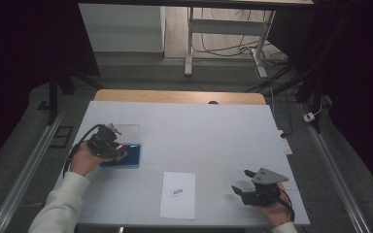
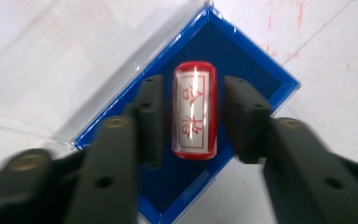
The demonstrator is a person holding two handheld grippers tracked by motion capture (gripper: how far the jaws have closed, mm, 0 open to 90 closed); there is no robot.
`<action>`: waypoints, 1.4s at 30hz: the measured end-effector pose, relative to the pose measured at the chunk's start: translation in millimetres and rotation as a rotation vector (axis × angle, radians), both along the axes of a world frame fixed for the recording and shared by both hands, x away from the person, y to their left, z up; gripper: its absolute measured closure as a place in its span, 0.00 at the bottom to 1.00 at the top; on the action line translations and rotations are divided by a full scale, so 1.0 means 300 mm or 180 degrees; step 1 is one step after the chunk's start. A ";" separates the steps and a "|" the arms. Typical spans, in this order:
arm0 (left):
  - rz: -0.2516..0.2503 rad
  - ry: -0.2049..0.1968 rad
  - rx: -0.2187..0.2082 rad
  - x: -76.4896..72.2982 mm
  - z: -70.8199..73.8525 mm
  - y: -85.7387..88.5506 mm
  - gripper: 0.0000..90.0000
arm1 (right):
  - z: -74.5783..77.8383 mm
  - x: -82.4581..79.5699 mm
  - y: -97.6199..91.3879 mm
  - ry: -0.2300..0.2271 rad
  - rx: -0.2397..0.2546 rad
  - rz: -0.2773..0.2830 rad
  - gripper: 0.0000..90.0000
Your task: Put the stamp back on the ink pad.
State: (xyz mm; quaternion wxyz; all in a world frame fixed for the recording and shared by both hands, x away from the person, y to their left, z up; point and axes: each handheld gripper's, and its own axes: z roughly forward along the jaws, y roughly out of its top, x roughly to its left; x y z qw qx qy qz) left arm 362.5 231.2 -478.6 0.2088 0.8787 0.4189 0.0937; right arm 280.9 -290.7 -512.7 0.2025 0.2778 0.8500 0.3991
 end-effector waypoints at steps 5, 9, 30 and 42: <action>0.0090 -0.0228 -0.0147 -0.053 0.018 0.005 0.42 | 0.000 -0.001 -0.002 -0.0004 0.0003 -0.0019 0.27; 0.0177 -0.0450 -0.0277 -0.124 0.030 0.016 0.32 | 0.002 -0.001 -0.007 -0.0006 0.0035 -0.0020 0.27; 0.0203 -0.0870 -0.0823 -0.455 -0.039 0.010 0.25 | 0.017 -0.006 -0.011 -0.0082 0.0080 -0.0029 0.27; 0.0212 -0.0878 -0.0857 -0.465 -0.063 0.007 0.26 | 0.020 -0.011 -0.014 -0.0141 0.0083 -0.0026 0.28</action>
